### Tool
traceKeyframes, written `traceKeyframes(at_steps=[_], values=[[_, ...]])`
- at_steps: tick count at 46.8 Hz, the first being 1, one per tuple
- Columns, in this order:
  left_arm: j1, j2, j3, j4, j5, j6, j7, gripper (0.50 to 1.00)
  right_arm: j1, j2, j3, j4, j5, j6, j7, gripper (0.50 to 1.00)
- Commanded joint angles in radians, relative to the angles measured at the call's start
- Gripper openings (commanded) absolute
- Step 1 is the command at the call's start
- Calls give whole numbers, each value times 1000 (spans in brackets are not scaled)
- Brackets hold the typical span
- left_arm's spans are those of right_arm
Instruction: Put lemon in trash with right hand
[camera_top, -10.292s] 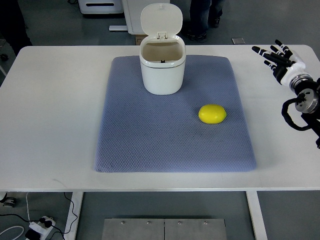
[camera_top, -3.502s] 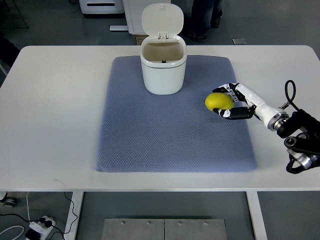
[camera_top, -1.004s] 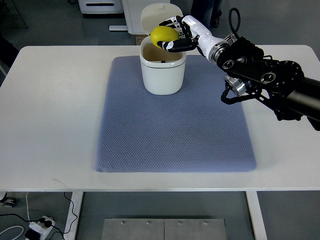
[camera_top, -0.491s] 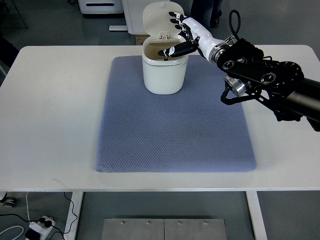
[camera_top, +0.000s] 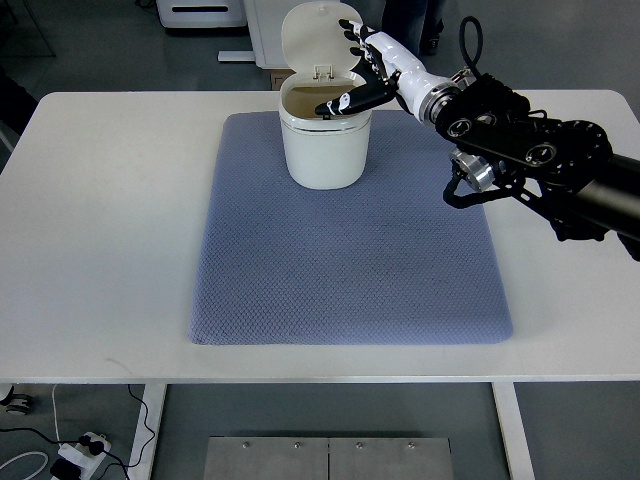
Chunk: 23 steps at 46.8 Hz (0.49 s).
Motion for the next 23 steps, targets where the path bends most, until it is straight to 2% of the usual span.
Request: traceKeyframes(at_steps=[1, 23], values=[[0, 0, 1, 0, 1, 0, 0, 1000, 0, -9, 0, 13, 0, 0, 1, 995], [0, 0, 0, 0, -1, 0, 0, 1000, -7, -219, 0, 247, -2, -3, 11, 995]])
